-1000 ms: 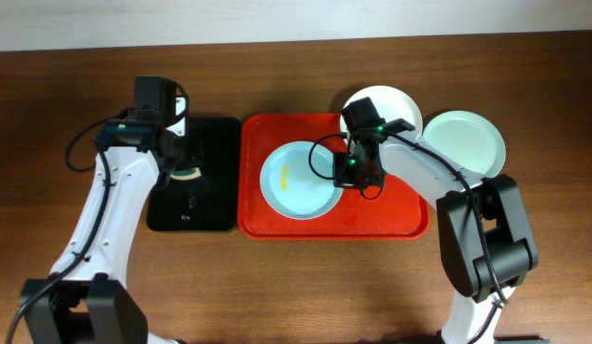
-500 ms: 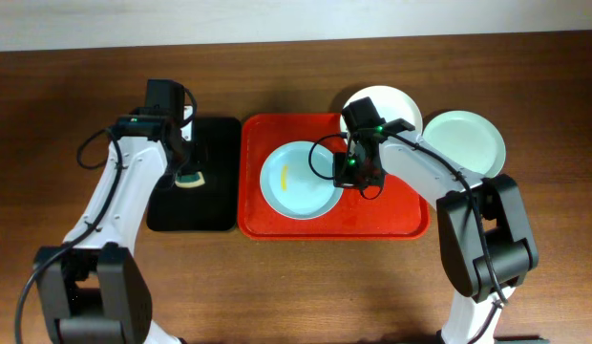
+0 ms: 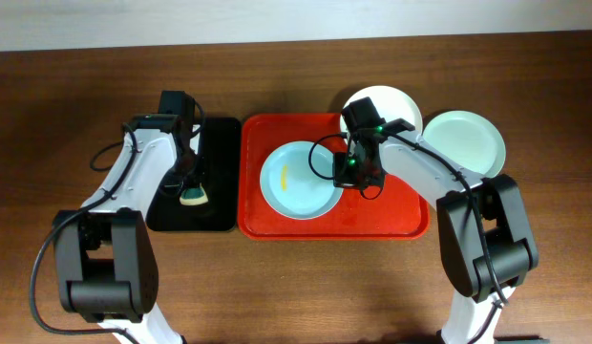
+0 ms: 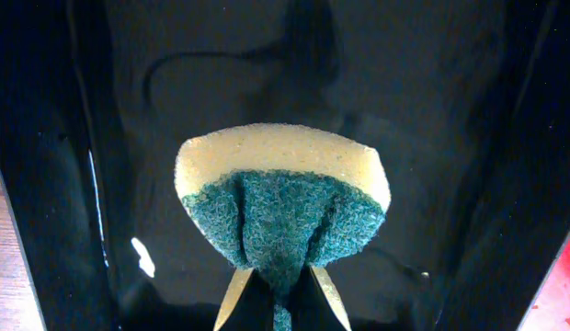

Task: Clean dirty plates on tray and stack at the side
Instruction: 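Move the sponge in the left gripper up and right over the black tray, then carry the sponge with the left gripper toward the stained white plate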

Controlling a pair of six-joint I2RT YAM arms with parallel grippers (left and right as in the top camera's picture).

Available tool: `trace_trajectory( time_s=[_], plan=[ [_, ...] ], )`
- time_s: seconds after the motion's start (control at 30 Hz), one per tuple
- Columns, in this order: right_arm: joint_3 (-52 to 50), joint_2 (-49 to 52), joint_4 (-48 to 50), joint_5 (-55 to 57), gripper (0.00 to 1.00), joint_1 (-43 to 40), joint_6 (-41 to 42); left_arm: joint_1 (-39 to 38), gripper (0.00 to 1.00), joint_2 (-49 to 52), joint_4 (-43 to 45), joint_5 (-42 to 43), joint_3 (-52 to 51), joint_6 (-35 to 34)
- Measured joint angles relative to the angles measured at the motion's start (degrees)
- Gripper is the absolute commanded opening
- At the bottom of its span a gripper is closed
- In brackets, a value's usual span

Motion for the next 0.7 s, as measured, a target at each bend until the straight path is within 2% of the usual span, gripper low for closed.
trace_trajectory(
  time_s=[0.7],
  plan=[
    [0.00, 0.00, 0.02, 0.00, 0.04, 0.00, -0.04, 0.00, 0.00, 0.00, 0.85, -0.02, 0.00, -0.04]
  ],
)
